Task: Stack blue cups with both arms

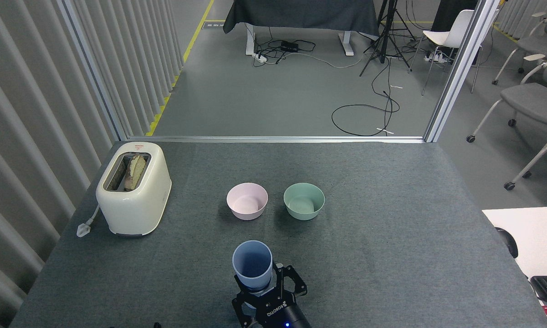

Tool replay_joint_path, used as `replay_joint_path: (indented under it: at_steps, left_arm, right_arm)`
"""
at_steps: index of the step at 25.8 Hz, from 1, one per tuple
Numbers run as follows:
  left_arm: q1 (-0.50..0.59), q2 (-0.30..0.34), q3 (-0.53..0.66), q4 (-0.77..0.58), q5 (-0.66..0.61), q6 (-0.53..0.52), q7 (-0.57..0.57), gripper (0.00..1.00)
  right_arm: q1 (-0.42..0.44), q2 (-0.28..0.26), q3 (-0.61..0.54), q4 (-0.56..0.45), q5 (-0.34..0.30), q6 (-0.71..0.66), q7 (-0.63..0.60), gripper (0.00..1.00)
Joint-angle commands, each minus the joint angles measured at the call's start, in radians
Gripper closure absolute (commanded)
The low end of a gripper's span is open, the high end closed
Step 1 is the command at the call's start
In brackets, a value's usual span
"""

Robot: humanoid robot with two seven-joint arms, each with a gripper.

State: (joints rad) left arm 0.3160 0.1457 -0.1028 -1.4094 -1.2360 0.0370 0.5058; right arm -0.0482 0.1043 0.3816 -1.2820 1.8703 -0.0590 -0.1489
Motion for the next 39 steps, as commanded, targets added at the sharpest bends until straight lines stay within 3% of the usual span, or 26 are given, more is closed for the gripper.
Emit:
replay_joint_path:
  at_steps: [1, 10, 12, 16, 21, 27, 33, 39]
  left_arm:
    - [0.0, 0.0, 0.0, 0.0, 0.0, 0.0, 0.0, 0.0]
    - [0.002, 0.002, 0.0, -0.002, 0.0, 0.0, 0.0, 0.0]
    - [0.003, 0.002, 0.0, -0.003, 0.0, 0.0, 0.0, 0.0]
    - [0.003, 0.002, 0.0, -0.005, 0.0, 0.0, 0.0, 0.0]
    - [0.0, 0.0, 0.0, -0.005, 0.0, -0.008, 0.0, 0.0]
    - [-0.012, 0.009, -0.002, -0.005, -0.003, -0.008, 0.0, 0.0]
    - [-0.012, 0.017, -0.002, -0.002, -0.02, -0.006, 0.002, 0.0]
    - [-0.011, 0.014, -0.002, -0.003, -0.089, 0.0, 0.0, 0.0]
  right_arm:
    - [0.001, 0.0, 0.01, -0.016, -0.026, -0.001, -0.009, 0.0]
    - [-0.005, 0.0, -0.012, -0.212, -0.192, -0.03, -0.129, 0.0]
    - [-0.01, -0.002, -0.07, -0.231, -0.227, -0.028, -0.129, 0.0]
    - [0.016, -0.025, -0.256, -0.22, -0.238, -0.035, -0.127, 0.0]
    - [0.203, -0.147, -0.34, -0.201, -0.252, -0.047, -0.135, 0.0]
    - [0.407, -0.161, -0.366, -0.201, -0.29, -0.047, -0.225, 0.0]
    - [0.452, -0.176, -0.397, -0.217, -0.336, -0.047, -0.238, 0.0]
    - [0.452, -0.178, -0.405, -0.232, -0.336, -0.05, -0.236, 0.0]
